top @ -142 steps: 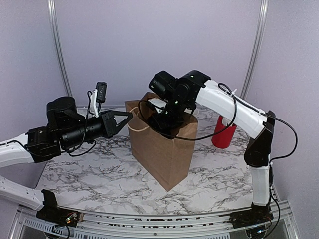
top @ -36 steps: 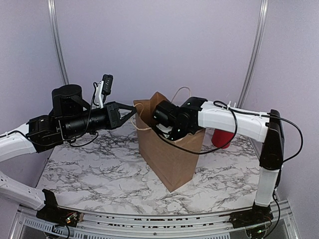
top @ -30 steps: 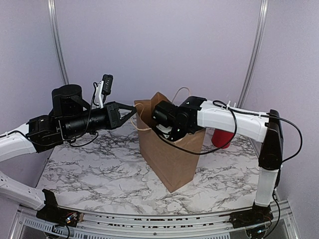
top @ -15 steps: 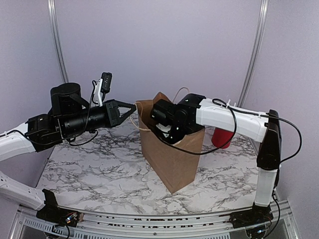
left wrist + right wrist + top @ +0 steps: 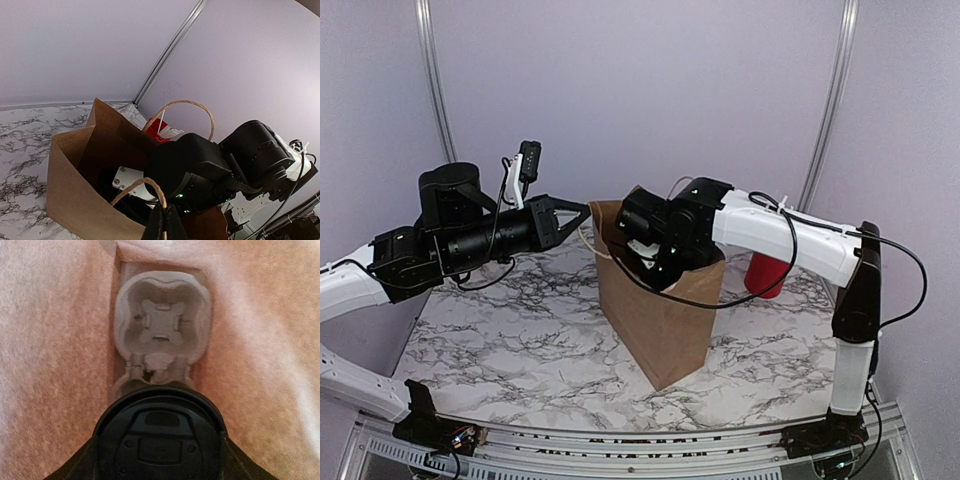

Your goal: Pack the takeout coffee

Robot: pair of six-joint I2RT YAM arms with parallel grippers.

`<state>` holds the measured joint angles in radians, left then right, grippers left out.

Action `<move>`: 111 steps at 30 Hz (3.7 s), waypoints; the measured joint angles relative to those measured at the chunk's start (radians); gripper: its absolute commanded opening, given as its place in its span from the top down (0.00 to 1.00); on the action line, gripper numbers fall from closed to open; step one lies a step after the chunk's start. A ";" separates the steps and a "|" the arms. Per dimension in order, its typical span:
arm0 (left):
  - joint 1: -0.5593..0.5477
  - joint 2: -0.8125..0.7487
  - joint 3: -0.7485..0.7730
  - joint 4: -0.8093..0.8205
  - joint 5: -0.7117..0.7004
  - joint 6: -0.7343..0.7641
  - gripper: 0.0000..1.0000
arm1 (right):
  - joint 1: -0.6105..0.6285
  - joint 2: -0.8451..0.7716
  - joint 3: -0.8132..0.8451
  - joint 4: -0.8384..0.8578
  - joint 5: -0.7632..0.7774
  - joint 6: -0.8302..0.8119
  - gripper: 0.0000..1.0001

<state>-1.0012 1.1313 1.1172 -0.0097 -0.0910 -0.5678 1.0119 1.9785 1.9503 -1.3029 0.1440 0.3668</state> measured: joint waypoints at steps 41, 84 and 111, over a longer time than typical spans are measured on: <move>0.000 0.018 0.024 -0.055 -0.102 -0.009 1.00 | 0.008 0.000 0.222 -0.044 0.053 0.006 0.08; 0.000 0.044 0.048 -0.072 -0.105 -0.031 0.94 | 0.010 -0.097 0.331 0.204 0.126 -0.024 0.08; 0.000 0.027 0.048 -0.091 -0.128 -0.023 0.29 | -0.003 -0.308 0.109 0.634 0.004 -0.057 0.05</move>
<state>-1.0012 1.1580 1.1656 -0.1005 -0.2192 -0.5903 1.0092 1.6707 2.0598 -0.6685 0.1482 0.3099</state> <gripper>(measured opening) 0.602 0.951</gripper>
